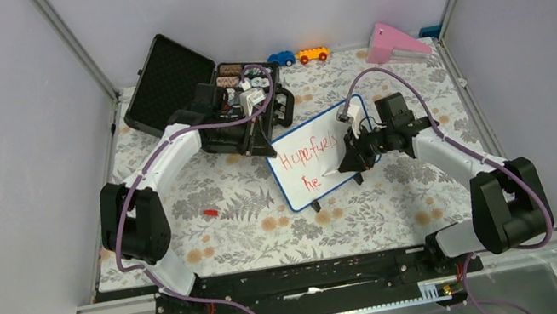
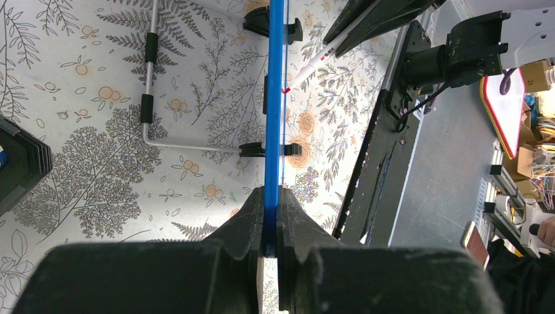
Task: Write a sentence on the whiteboard
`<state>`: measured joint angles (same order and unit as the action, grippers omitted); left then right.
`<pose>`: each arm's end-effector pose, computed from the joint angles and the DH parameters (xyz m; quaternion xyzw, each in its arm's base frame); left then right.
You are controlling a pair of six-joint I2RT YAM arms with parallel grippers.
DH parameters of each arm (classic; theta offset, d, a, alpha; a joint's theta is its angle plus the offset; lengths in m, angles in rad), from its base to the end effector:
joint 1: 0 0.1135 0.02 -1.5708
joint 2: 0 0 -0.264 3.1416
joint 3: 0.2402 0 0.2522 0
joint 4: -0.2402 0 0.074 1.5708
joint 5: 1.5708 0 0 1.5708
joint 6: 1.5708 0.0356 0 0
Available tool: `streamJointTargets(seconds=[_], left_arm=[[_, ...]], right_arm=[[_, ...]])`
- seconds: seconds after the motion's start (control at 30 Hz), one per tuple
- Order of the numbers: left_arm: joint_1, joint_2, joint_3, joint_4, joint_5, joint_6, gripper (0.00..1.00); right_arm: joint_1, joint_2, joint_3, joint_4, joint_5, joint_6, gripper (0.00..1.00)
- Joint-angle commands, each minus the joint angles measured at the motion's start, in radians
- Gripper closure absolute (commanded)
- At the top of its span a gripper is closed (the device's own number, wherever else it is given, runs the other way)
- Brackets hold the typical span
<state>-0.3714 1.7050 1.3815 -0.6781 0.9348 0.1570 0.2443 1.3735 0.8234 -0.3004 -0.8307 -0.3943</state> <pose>0.3231 -0.1566 0.2740 0.3459 0.7941 -0.4568 0.2029 0.2586 0.0916 0.2218 -0.4038 0.7684 0.3524 0.3498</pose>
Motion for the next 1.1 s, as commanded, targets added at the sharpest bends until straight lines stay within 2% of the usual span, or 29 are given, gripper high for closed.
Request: streamJointTargets(seconds=[0.0, 0.47, 1.07], left_arm=[[-0.024, -0.011, 0.004, 0.003, -0.03, 0.031, 1.0], [-0.024, -0.016, 0.001, 0.003, -0.03, 0.033, 1.0], [-0.024, -0.018, 0.0, 0.003, -0.03, 0.032, 1.0]], right_arm=[[0.012, 0.01, 0.033, 0.033, 0.013, 0.005, 1.0], [0.045, 0.035, 0.04, 0.037, 0.021, -0.001, 1.0], [0.041, 0.021, 0.058, -0.037, 0.085, -0.06, 1.0]])
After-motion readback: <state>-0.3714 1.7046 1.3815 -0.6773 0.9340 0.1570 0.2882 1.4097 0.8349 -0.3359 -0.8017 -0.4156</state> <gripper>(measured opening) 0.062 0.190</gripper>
